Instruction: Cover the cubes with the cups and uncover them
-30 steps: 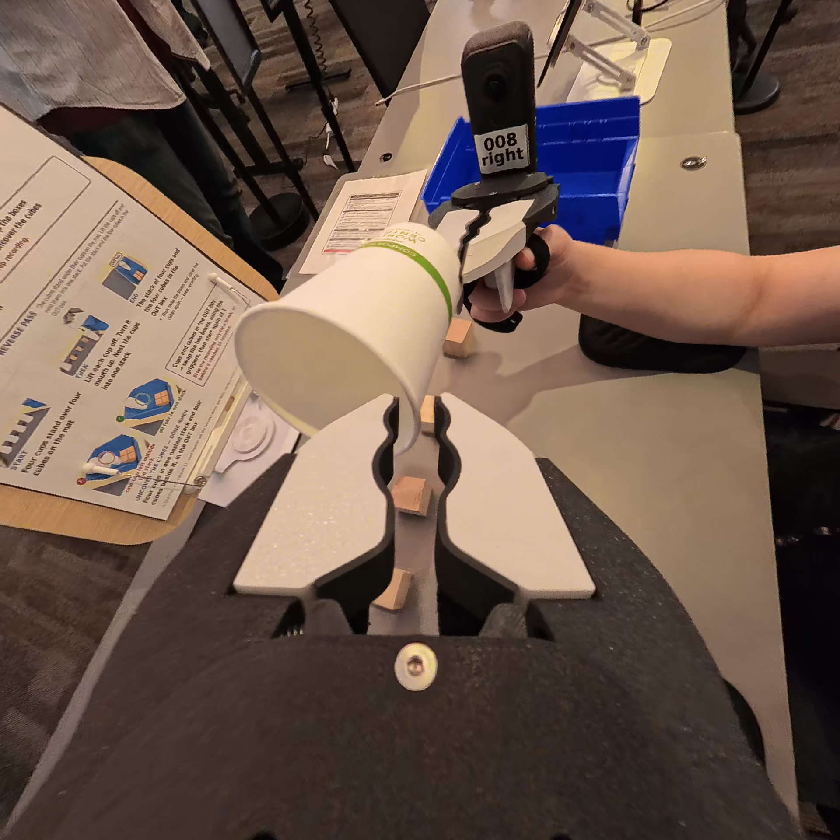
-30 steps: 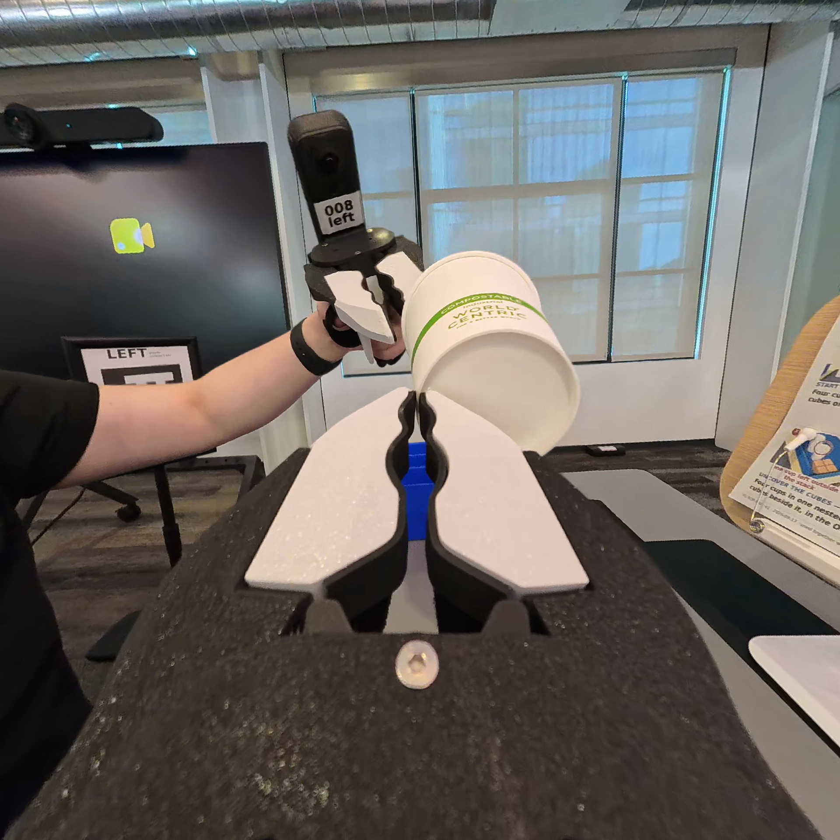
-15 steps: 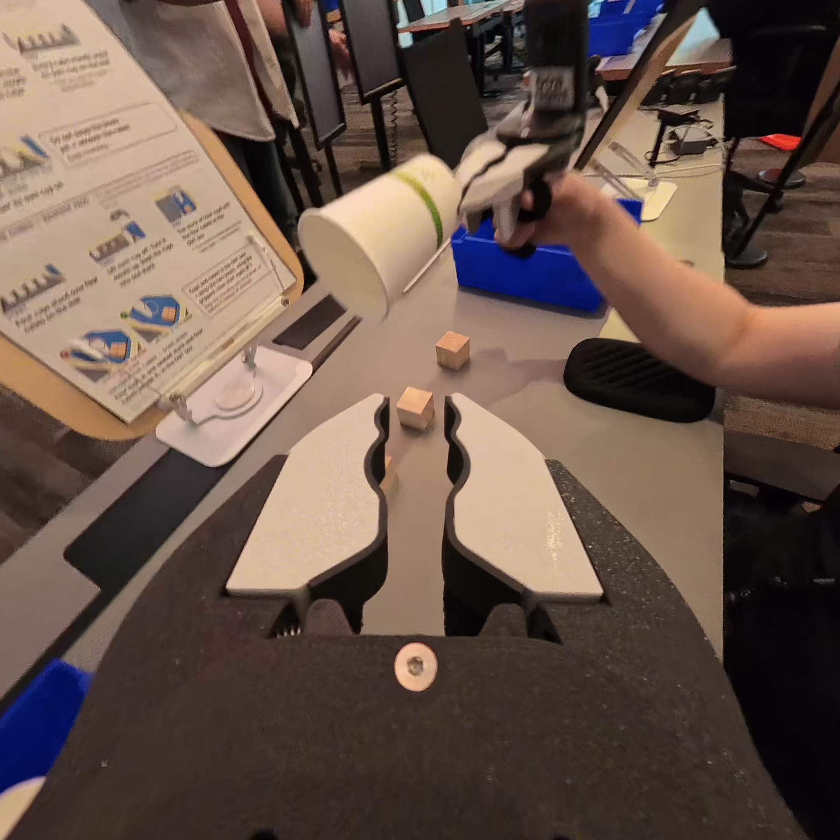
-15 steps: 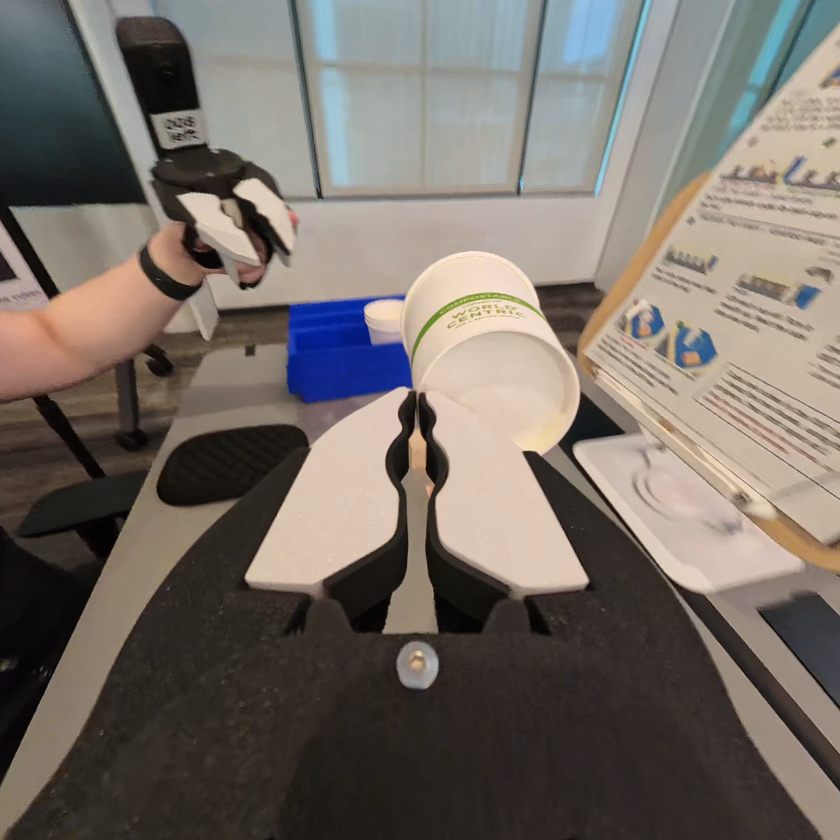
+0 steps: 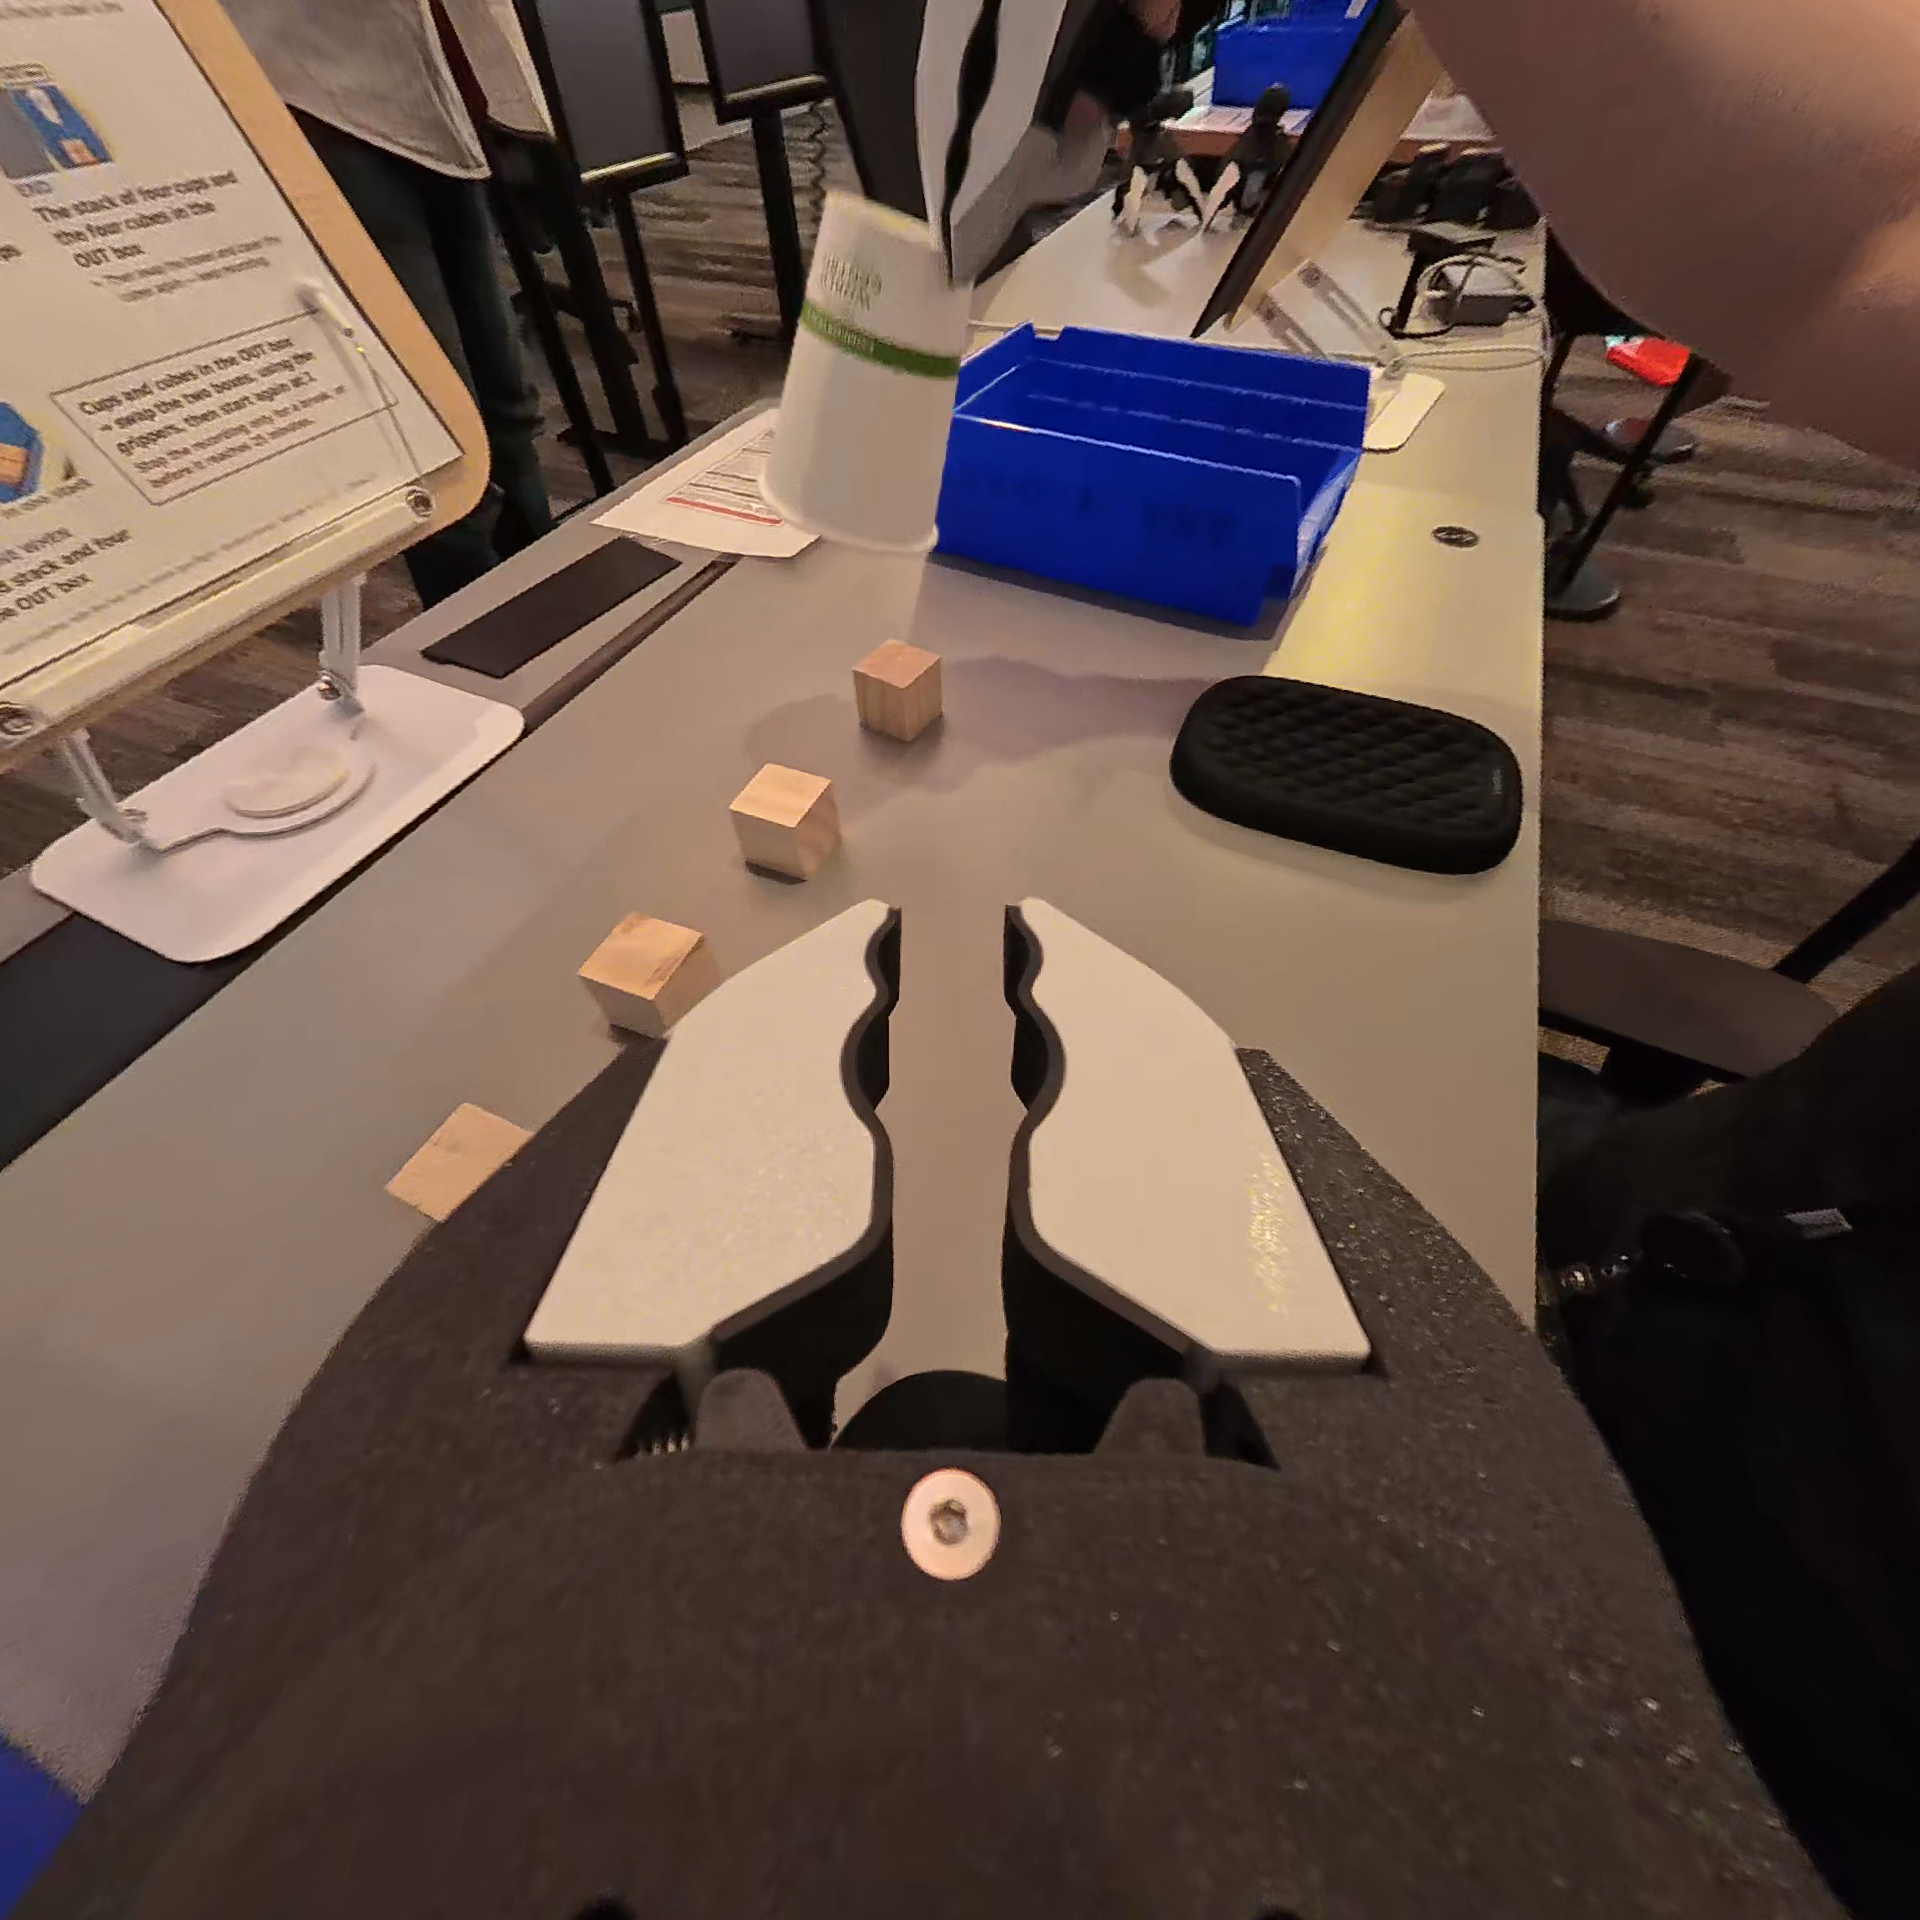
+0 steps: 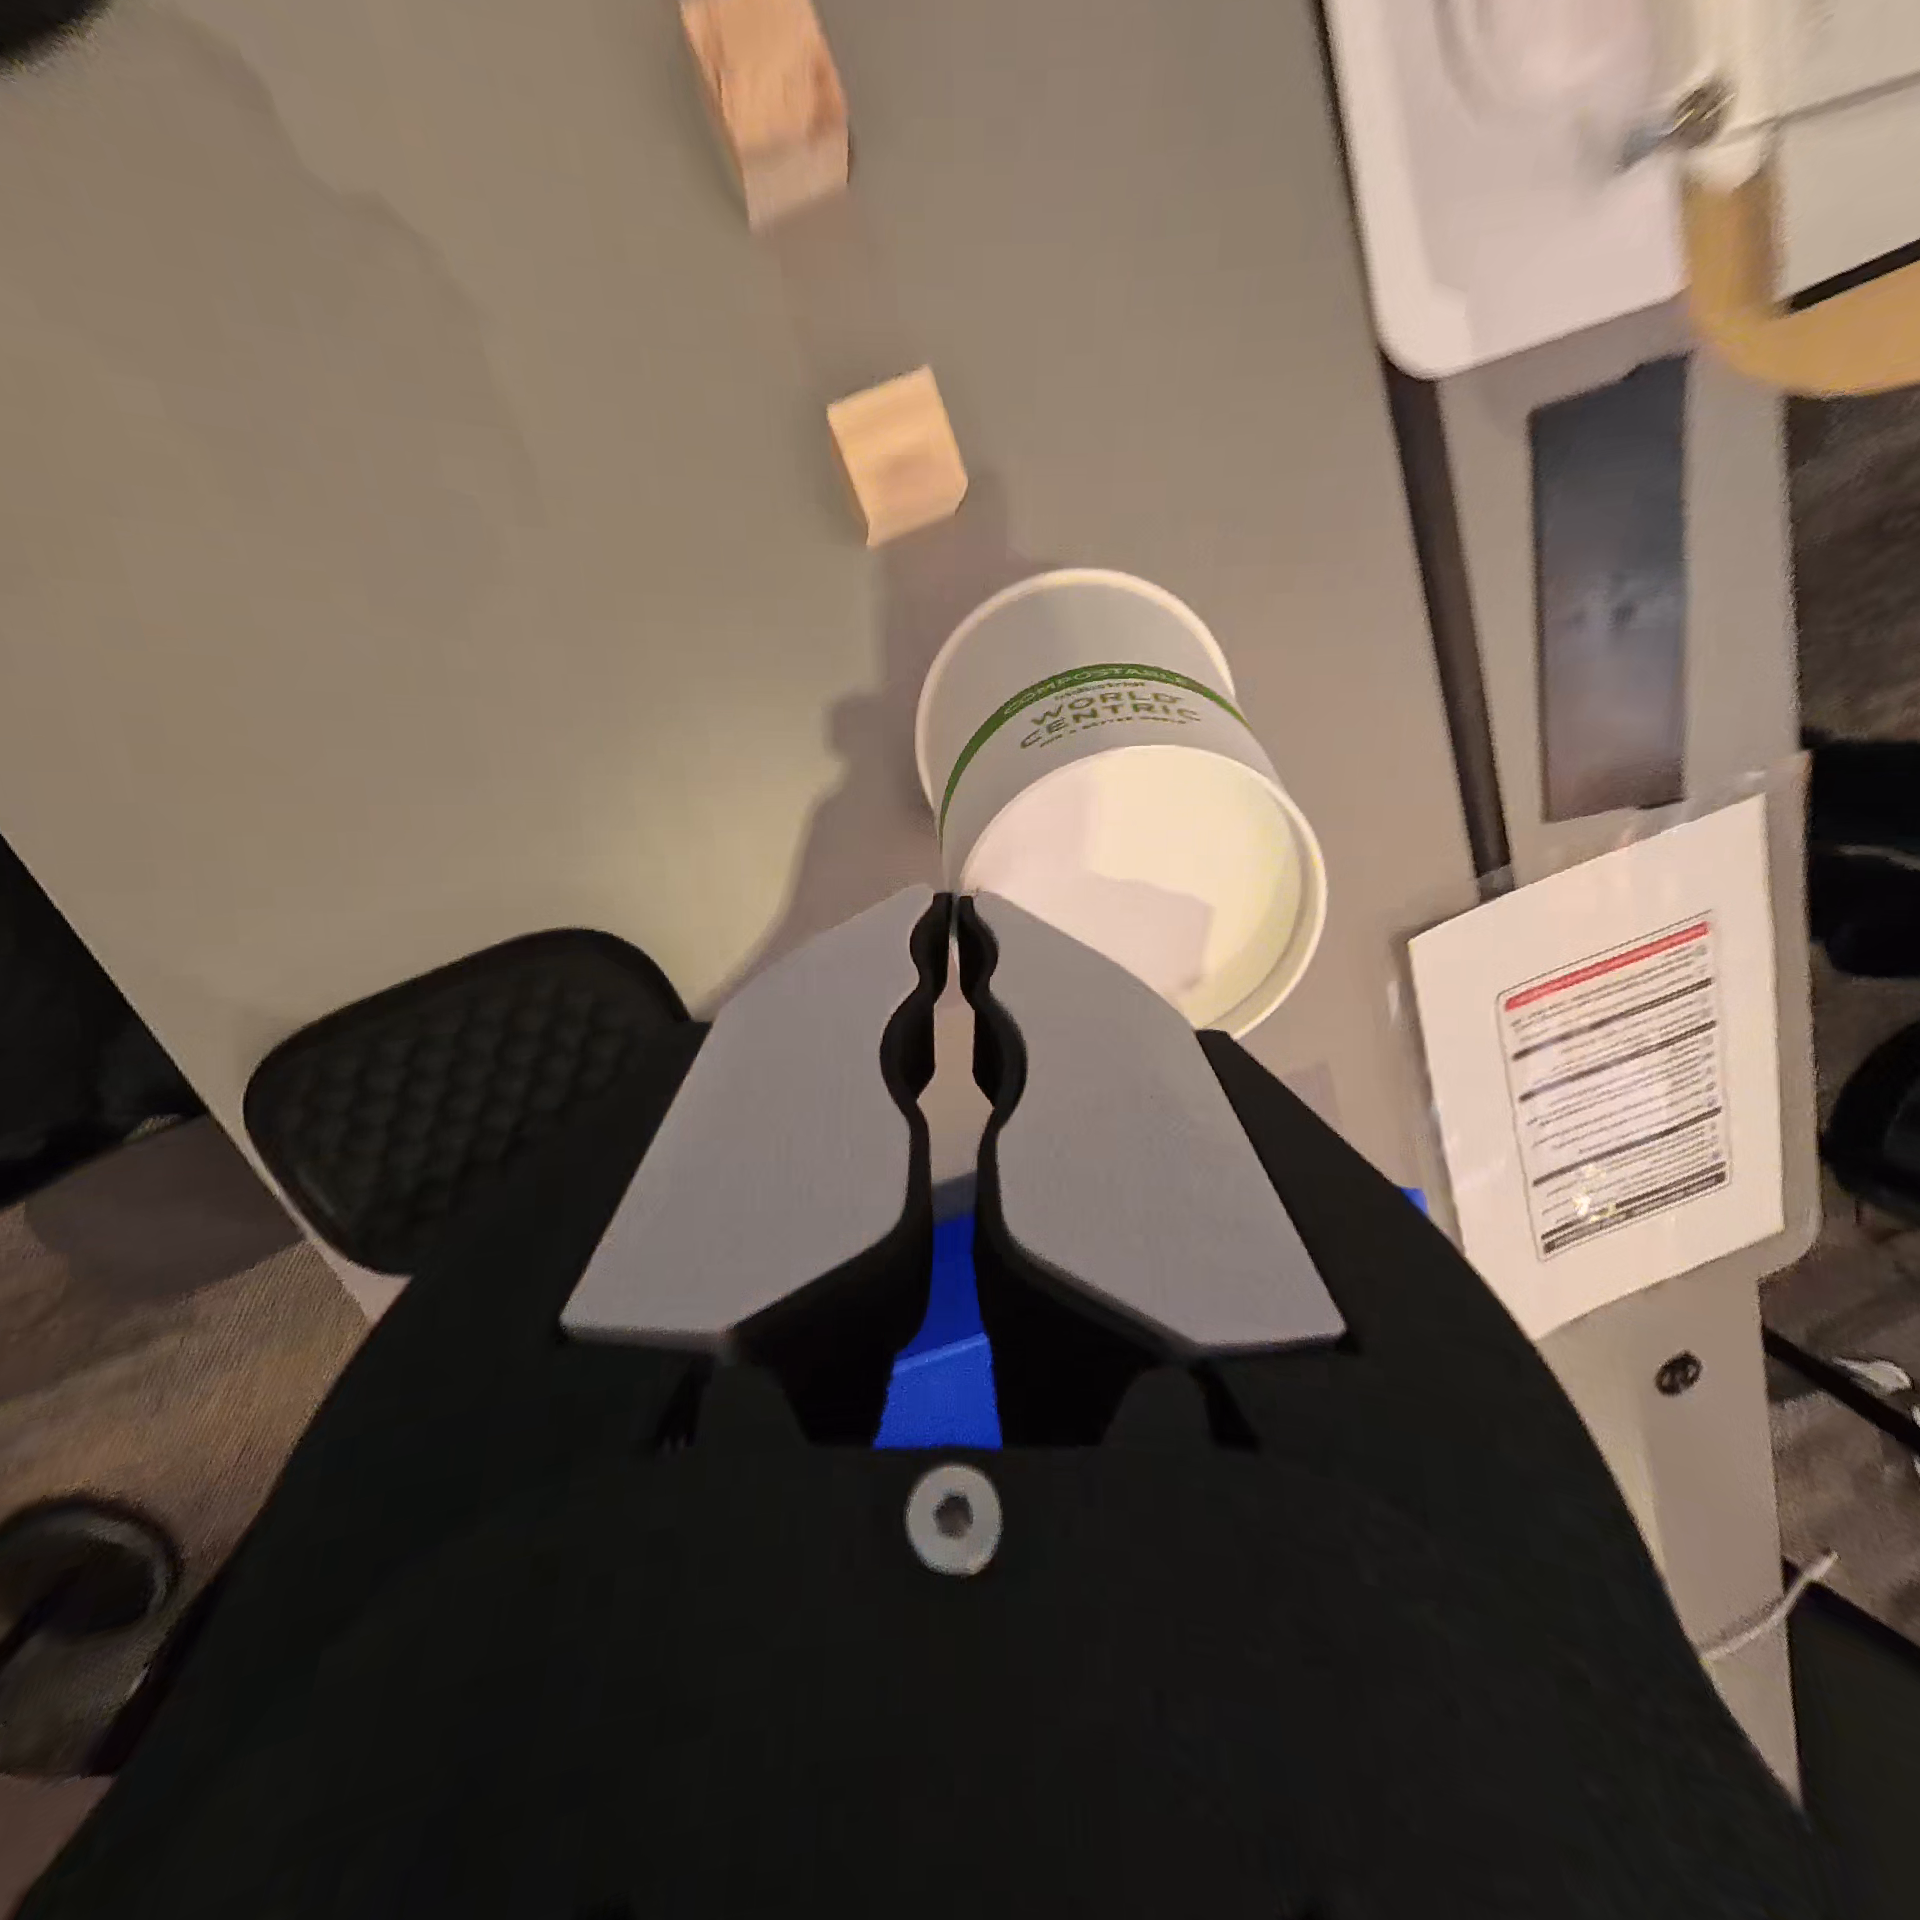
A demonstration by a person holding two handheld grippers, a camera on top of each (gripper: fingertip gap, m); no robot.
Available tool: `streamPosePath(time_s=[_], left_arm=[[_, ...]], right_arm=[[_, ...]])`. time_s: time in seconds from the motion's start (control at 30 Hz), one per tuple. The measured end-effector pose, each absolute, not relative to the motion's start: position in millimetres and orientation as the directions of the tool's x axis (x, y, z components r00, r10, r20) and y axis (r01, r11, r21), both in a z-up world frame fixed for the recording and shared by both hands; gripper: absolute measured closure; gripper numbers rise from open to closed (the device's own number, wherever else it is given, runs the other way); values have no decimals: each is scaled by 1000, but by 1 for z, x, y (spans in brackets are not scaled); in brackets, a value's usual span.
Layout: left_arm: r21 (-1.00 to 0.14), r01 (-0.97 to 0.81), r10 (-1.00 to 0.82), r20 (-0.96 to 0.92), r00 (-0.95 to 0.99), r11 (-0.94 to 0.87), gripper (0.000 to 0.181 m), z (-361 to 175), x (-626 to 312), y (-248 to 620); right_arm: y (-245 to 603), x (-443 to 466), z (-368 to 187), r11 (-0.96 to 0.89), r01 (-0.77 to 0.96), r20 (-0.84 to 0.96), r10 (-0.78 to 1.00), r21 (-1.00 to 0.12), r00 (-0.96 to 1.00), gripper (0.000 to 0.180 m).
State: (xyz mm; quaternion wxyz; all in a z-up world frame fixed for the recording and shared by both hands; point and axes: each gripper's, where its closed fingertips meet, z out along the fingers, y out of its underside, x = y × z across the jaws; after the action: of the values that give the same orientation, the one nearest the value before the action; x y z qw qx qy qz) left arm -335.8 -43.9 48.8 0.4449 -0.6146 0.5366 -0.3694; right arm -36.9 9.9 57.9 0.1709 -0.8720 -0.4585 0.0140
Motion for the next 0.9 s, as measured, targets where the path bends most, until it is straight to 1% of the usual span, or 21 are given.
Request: streamPosePath(time_s=[0.1,0.17,0.3,0.43,0.9], left_arm=[[-945,-325,-989,-2,148,-46,163,47,-338,-47],[-946,-321,-988,3,152,-52,163,48,-342,-48],[-950,-308,-987,11,157,-60,163,51,-352,-49],[-949,-307,-987,18,160,-67,164,51,-358,-50],[-945,-320,-991,24,135,-66,164,46,-353,-55]], right_arm=[[11,-36,31,-536,820,95,822,-201,561,178],[14,-37,16,-541,828,74,829,-147,555,178],[17,-40,-6,-535,841,43,841,-77,539,178],[20,-39,-20,-528,848,42,847,-40,529,178],[21,-36,-43,-524,851,-20,852,-23,524,178]])
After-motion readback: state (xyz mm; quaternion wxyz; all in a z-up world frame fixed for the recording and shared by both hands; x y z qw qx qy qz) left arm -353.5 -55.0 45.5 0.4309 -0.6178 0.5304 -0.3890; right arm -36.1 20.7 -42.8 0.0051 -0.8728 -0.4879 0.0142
